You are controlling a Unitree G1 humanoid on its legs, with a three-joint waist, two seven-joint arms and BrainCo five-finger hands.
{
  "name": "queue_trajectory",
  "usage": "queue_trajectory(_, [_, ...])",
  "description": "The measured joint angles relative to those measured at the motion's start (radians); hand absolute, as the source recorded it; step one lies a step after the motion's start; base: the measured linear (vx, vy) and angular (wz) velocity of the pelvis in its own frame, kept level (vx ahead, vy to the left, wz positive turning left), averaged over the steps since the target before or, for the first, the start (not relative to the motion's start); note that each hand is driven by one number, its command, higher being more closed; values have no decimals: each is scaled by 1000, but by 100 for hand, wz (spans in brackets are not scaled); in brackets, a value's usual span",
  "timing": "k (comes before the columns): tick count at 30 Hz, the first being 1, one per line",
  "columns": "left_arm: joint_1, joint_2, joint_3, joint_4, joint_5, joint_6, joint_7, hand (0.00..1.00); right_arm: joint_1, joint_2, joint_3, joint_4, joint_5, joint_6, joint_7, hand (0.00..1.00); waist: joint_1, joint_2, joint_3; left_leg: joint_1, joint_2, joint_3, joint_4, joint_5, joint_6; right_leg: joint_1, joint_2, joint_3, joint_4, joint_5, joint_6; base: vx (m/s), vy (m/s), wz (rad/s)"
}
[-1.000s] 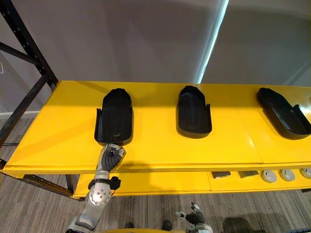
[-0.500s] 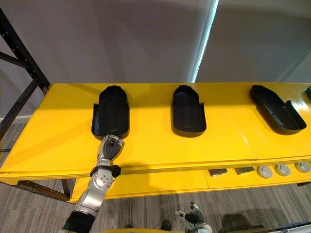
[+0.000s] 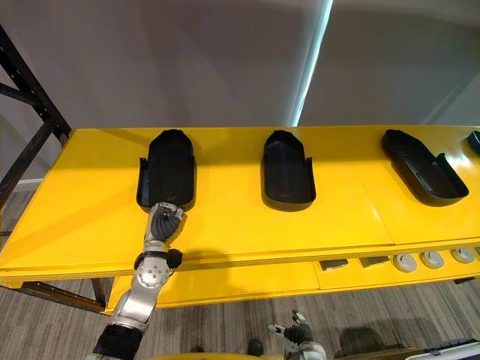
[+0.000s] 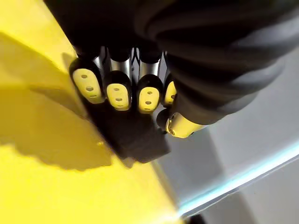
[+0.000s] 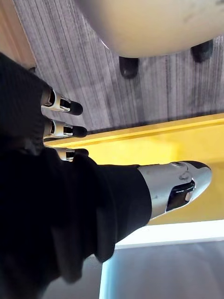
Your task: Walk over and take plastic housings, then place them on the shelf
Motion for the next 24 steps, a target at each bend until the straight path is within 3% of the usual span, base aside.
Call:
queue_trajectory(3, [14,5,4,-190,-54,-56,3,100,-7,-3,-2,19,1,0,-1,0,16,0,0,0,-1,-5,0,0,0,2,-2,-2,1,0,0,-14,-2,3])
queue_trajectory(6, [30,-3,86,-376,-147,-144,49,100,-8,-5,-2,19,1,-1,-4,0,24,3,1,-3,-1,-23,0,-1,1,8,-3,-11,11,-5,4,-45,0,15])
queue_trajectory(9, [76,-30,314,-448,-285,-216,137,100,-8,-7,-2,19,1,-1,-11,0,29,6,3,1,-1,-50,-1,-7,-1,11,-6,-32,42,-27,6,-32,-5,27])
queue_trajectory(14, [225,-80,554,-375,-482,-234,228,100,12,-4,-20,15,0,2,-25,0,63,2,0,4,-2,-59,-1,-12,4,18,-12,-64,62,-49,9,-3,2,16])
queue_trajectory(16, [254,-82,595,-280,-526,-213,226,100,16,-3,-19,-4,0,13,-28,0,81,0,-1,3,-2,-58,-1,-13,6,19,-13,-70,62,-50,8,16,7,11])
queue_trajectory(17, [286,-86,619,-185,-548,-186,218,0,21,0,-19,-24,0,22,-30,0,82,-3,-3,3,-2,-57,0,-14,8,21,-15,-75,62,-51,8,26,6,4])
queue_trajectory(20, [328,-105,618,16,-551,-97,153,0,24,16,-18,-66,-1,34,-29,0,82,-7,-7,13,-4,-55,0,-7,8,30,-18,-78,63,-54,10,35,11,3])
queue_trajectory(21, [349,-113,597,126,-525,-48,88,0,25,28,-18,-81,-2,41,-26,0,80,-7,-9,27,-7,-53,1,-7,8,43,-22,-78,65,-60,14,0,0,0])
queue_trajectory(23, [359,-114,557,230,-501,-16,35,0,41,38,-18,-106,-2,42,-20,0,80,-6,-10,39,-10,-53,0,-9,10,47,-27,-80,84,-75,17,5,9,2])
queue_trajectory(24, [357,-119,517,333,-490,-6,-24,0,42,42,-18,-113,-2,43,-19,0,80,-10,-14,45,-12,-52,0,-14,11,47,-31,-81,98,-84,19,0,0,0])
